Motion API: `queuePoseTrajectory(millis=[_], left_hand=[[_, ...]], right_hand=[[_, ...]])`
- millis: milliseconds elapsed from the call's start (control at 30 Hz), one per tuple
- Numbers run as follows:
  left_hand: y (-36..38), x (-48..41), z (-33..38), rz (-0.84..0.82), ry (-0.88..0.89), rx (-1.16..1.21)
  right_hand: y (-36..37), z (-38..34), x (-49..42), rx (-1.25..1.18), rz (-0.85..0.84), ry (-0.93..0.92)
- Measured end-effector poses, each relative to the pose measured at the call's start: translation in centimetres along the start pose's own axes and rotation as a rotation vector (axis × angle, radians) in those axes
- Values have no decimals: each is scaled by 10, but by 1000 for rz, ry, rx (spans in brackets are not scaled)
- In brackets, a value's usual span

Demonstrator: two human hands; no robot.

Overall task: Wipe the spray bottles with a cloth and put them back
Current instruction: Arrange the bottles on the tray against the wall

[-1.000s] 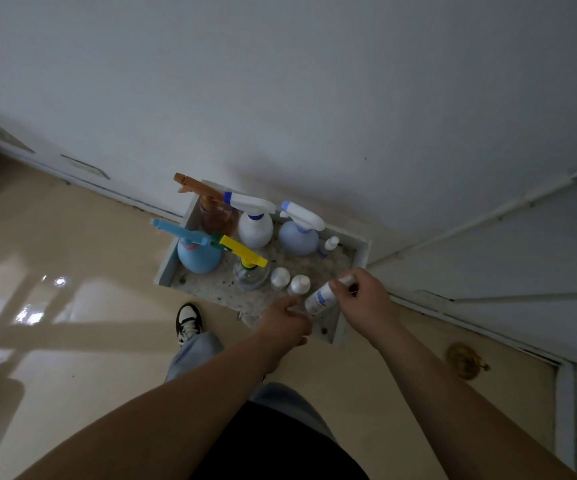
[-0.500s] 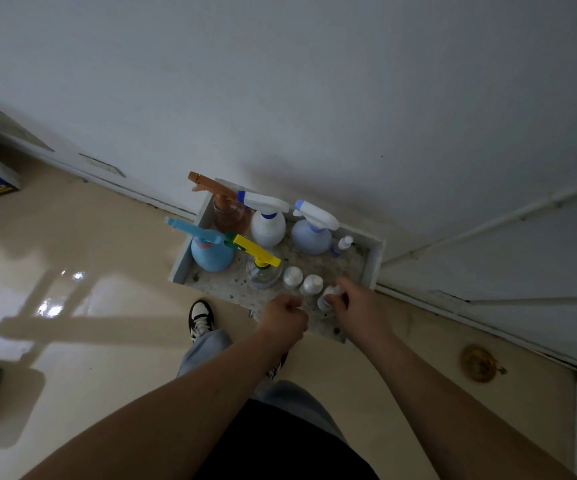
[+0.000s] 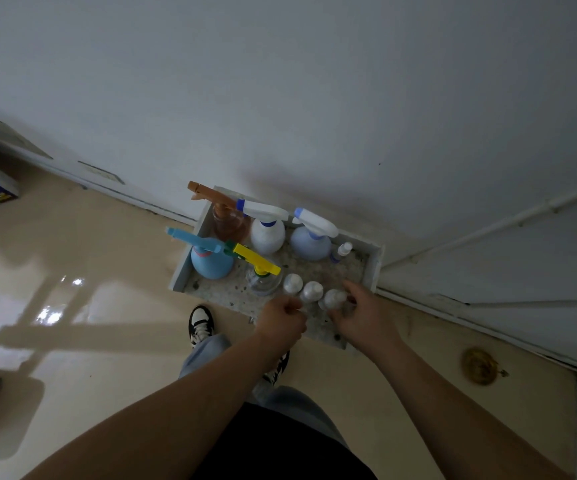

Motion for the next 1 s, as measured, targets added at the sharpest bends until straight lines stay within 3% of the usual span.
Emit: queuePoseTrajectory(millis=[200, 433, 533, 733, 867, 1000], left_hand=[[-11, -2, 14, 21, 71, -40], [-11, 6, 28, 27, 99, -69], [-13, 12, 34, 11, 121, -113], [-11, 37, 59, -93, 249, -166], [-5, 58, 89, -91, 341, -54], [5, 67, 107, -122, 286, 135]], right_hand=[[-47, 0, -41, 110, 158, 51], [-17, -24, -100, 126, 20, 15], [-19, -14, -94, 66, 65, 49], [-74, -11, -61, 2, 313, 73], [-119, -26, -38, -181, 443, 91], [-131, -45, -19, -366, 443, 126]])
Point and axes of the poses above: each hand's wrist, its own x-axis away from the middle knuckle, its own y-axis out of the palm, z = x × y, the point moved 8 cm from there along -x, towards the middle knuckle, and after that the axes turned 10 degrees about z, right-handed, at the moved point
